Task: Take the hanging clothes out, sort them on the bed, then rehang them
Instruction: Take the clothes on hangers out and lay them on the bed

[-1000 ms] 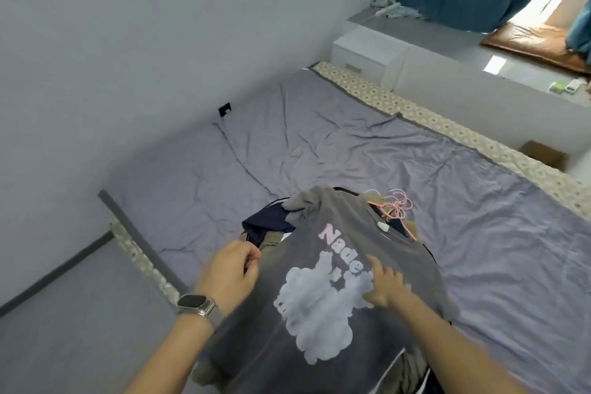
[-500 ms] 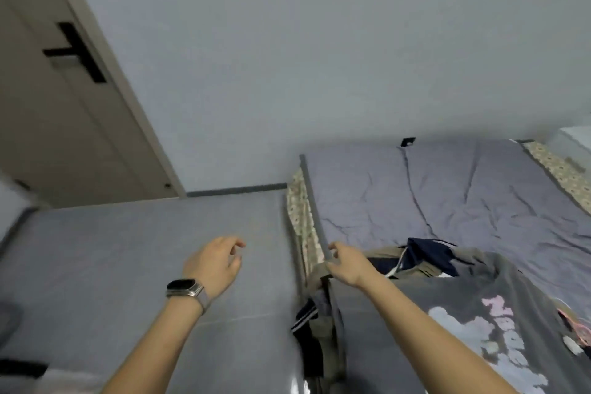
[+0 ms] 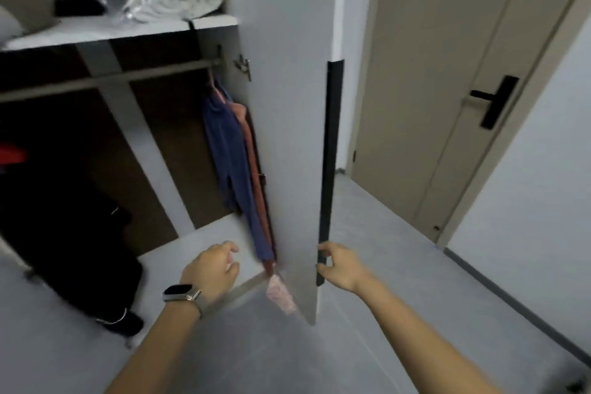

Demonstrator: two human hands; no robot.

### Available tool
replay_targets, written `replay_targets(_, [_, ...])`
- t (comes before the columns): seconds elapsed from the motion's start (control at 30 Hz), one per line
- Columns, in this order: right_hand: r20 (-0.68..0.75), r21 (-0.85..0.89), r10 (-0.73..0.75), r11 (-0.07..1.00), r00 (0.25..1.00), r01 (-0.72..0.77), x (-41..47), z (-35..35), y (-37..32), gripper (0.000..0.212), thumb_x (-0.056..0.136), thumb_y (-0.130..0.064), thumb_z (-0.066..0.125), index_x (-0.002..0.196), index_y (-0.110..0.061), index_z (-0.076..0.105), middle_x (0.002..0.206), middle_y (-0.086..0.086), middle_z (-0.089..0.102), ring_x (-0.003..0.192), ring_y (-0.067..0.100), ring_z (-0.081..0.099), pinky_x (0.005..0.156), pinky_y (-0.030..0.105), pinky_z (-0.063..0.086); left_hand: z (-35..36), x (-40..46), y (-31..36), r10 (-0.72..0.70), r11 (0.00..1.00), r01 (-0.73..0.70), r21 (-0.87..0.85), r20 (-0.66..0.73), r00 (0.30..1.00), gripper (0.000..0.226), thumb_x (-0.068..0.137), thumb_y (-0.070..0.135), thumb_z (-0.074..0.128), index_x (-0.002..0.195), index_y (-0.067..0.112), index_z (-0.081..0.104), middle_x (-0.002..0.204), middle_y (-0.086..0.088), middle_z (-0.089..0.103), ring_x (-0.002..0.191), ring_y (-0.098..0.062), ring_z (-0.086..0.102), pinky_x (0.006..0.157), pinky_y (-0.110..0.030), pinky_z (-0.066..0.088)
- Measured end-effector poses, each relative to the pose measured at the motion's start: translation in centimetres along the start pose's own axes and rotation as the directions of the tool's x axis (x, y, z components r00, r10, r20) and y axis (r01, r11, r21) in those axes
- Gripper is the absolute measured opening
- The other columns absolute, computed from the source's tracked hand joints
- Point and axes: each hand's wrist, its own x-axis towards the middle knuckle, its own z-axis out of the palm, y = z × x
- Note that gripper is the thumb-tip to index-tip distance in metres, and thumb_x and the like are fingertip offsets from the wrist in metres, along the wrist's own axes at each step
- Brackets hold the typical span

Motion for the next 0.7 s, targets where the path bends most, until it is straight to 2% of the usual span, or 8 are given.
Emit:
replay_targets(0.1, [0.078, -0.016, -0.120, 0.992, 0.990, 0.121, 4.6, 2.4, -5.1, 0.044, 0.088, -0.021, 0.058, 0.131, -0.012, 0.049, 0.122, 0.008, 0.059, 0.110, 0.025, 0.057, 0.089, 0.024, 0.041, -0.8, -0.2, -4.5, -0.130, 0.989, 0.125, -0.084, -0.057, 0.990, 0.026, 0.087, 0.027, 0.053, 0.113, 0.026, 0.056, 0.094, 0.010, 0.059, 0.088, -0.014, 0.061, 0.078, -0.028, 0.049])
replay_targets(0.17, [0.146, -0.008, -0.174, 0.984, 0.974, 0.177, 7.2, 4.0, -7.1, 0.044, 0.088, -0.020, 0.057, 0.131, -0.015, 0.049, 0.121, 0.008, 0.061, 0.111, 0.024, 0.058, 0.091, 0.023, 0.042, -0.4, 0.1, -5.8, -0.178, 0.974, 0.175, -0.146, -0.013, 0.984, 0.024, 0.087, 0.026, 0.055, 0.111, 0.025, 0.056, 0.089, 0.011, 0.058, 0.083, -0.012, 0.059, 0.075, -0.024, 0.046])
replay_targets(0.27, [0.208, 0.008, -0.216, 0.976, 0.954, 0.220, 12.2, 6.1, -8.8, 0.039, 0.088, -0.018, 0.058, 0.127, -0.014, 0.054, 0.114, 0.006, 0.063, 0.103, 0.016, 0.059, 0.082, 0.012, 0.038, 0.8, 2.4, -7.4, -0.228, 0.950, 0.229, -0.212, 0.030, 0.973, 0.024, 0.089, 0.026, 0.055, 0.112, 0.024, 0.055, 0.089, 0.011, 0.058, 0.079, -0.007, 0.055, 0.071, -0.017, 0.041])
replay_targets(0.37, [0.197, 0.079, -0.238, 0.971, 0.951, 0.226, 15.9, 5.6, -9.9, 0.034, 0.088, -0.011, 0.057, 0.121, -0.011, 0.056, 0.101, 0.003, 0.062, 0.089, 0.011, 0.055, 0.074, 0.008, 0.034, 0.5, 5.2, -8.1, -0.258, 0.932, 0.253, -0.257, 0.015, 0.966, 0.020, 0.088, 0.024, 0.057, 0.108, 0.026, 0.055, 0.085, 0.012, 0.058, 0.078, -0.007, 0.056, 0.070, -0.018, 0.042])
replay_targets(0.5, [0.148, 0.172, -0.228, 0.964, 0.962, 0.202, 24.5, 3.1, -13.1, 0.022, 0.085, -0.003, 0.056, 0.102, -0.017, 0.059, 0.076, -0.006, 0.057, 0.083, 0.017, 0.056, 0.076, 0.021, 0.041, -1.7, 11.1, -8.9, -0.352, 0.851, 0.294, -0.435, -0.059, 0.934, 0.018, 0.087, 0.017, 0.057, 0.096, 0.033, 0.054, 0.081, 0.010, 0.059, 0.076, -0.011, 0.059, 0.069, -0.021, 0.043])
replay_targets(0.57, [0.115, 0.189, -0.241, 0.958, 0.964, 0.217, 28.5, 2.2, -15.3, 0.018, 0.085, -0.005, 0.054, 0.092, -0.021, 0.058, 0.069, -0.010, 0.054, 0.072, 0.015, 0.055, 0.070, 0.025, 0.043, -3.0, 13.4, -9.2, -0.393, 0.818, 0.295, -0.494, -0.105, 0.913, 0.018, 0.088, 0.014, 0.057, 0.098, 0.029, 0.056, 0.083, 0.005, 0.060, 0.079, -0.014, 0.061, 0.069, -0.018, 0.042])
replay_targets(0.63, [0.074, 0.240, -0.255, 0.943, 0.964, 0.231, 31.3, 1.2, -18.4, 0.018, 0.085, -0.006, 0.053, 0.098, -0.015, 0.062, 0.069, -0.009, 0.055, 0.064, 0.011, 0.052, 0.064, 0.023, 0.041, -4.1, 15.2, -9.6, -0.428, 0.797, 0.298, -0.525, -0.145, 0.892, 0.018, 0.089, 0.013, 0.056, 0.102, 0.025, 0.058, 0.085, 0.003, 0.061, 0.080, -0.014, 0.061, 0.066, -0.012, 0.042])
replay_targets(0.7, [0.030, 0.233, -0.298, 0.930, 0.954, 0.283, 33.3, 0.5, -21.6, 0.020, 0.086, -0.007, 0.055, 0.105, -0.012, 0.060, 0.081, -0.005, 0.060, 0.076, 0.012, 0.056, 0.071, 0.022, 0.041, -4.8, 16.6, -10.5, -0.447, 0.791, 0.301, -0.533, -0.166, 0.879, 0.019, 0.090, 0.014, 0.055, 0.107, 0.023, 0.058, 0.087, 0.002, 0.062, 0.078, -0.012, 0.060, 0.062, -0.006, 0.040])
